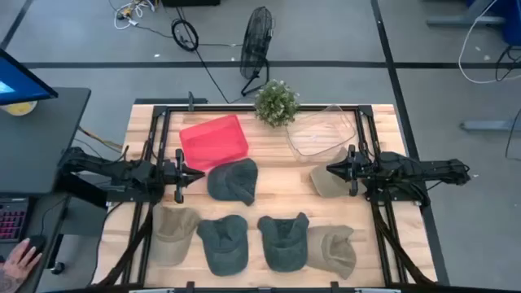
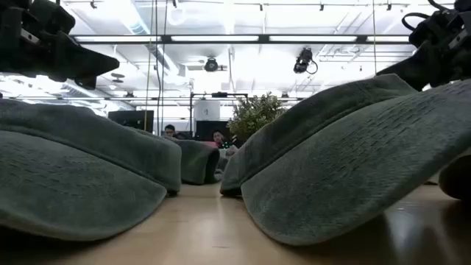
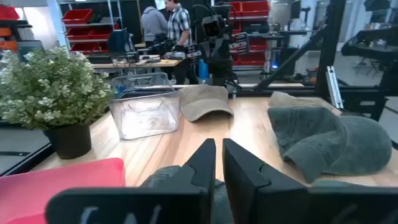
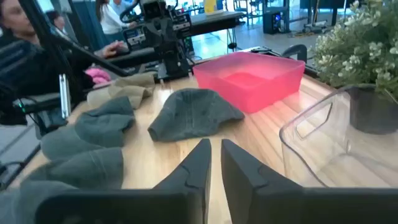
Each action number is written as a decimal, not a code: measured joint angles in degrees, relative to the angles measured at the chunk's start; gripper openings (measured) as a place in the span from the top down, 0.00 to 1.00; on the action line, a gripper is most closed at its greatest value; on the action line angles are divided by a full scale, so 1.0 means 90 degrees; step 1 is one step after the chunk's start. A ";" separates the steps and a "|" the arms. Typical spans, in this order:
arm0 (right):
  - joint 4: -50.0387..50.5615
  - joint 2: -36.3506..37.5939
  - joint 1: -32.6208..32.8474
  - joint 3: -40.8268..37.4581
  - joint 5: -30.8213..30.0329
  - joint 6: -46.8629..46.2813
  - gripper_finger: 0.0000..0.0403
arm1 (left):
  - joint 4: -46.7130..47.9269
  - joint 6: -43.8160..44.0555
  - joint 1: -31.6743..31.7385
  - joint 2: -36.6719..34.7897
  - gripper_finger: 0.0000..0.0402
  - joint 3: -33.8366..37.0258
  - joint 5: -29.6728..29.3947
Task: Pick & Place hat
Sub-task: Put the top black cap into the pink bin
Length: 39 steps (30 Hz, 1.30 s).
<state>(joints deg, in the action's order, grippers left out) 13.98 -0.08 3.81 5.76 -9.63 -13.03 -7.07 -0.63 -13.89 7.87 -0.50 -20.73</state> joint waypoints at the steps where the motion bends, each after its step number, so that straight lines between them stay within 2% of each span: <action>1: -0.0023 0.0000 0.0000 0.0000 -0.0002 -0.0007 0.89 | -0.0001 0.0000 0.0002 -0.0001 0.91 -0.0001 -0.0004; 5: -0.0190 0.0000 0.0000 0.0000 -0.0001 -0.0225 0.86 | 0.0011 -0.0004 0.0001 0.0000 0.86 -0.0026 -0.0004; 14: -0.0242 -0.0014 0.0000 -0.0002 -0.0003 -0.0334 0.76 | 0.0013 -0.0004 0.0000 0.0005 0.65 -0.0451 -0.0003; 18: -0.0704 -0.0177 0.0000 -0.0002 -0.0218 -0.0189 0.70 | 0.0175 -0.0034 0.0002 0.0371 0.60 -0.0821 -0.0004; 22: -0.1260 -0.0513 0.0000 -0.0002 -0.0517 0.0216 0.65 | 0.0272 -0.0032 0.0060 0.1246 0.58 -0.1384 -0.0016; 29: -0.2245 -0.1312 0.0000 -0.0002 -0.0486 0.0627 0.63 | 0.0907 -0.0015 0.0224 0.3282 0.58 -0.2517 -0.0017; 34: -0.2284 -0.1747 0.0000 -0.0002 -0.0473 0.0636 0.64 | 0.1165 -0.0471 0.0228 0.4680 0.58 -0.3100 0.0411; 39: -0.2250 -0.2069 0.0000 -0.0002 -0.0454 0.0237 0.64 | 0.1229 -0.0533 0.0295 0.6080 0.58 -0.3647 0.0451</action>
<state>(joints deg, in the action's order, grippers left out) -6.27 -18.70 3.81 5.74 -13.72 -10.90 3.99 -5.43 -11.23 62.59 -33.33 -16.68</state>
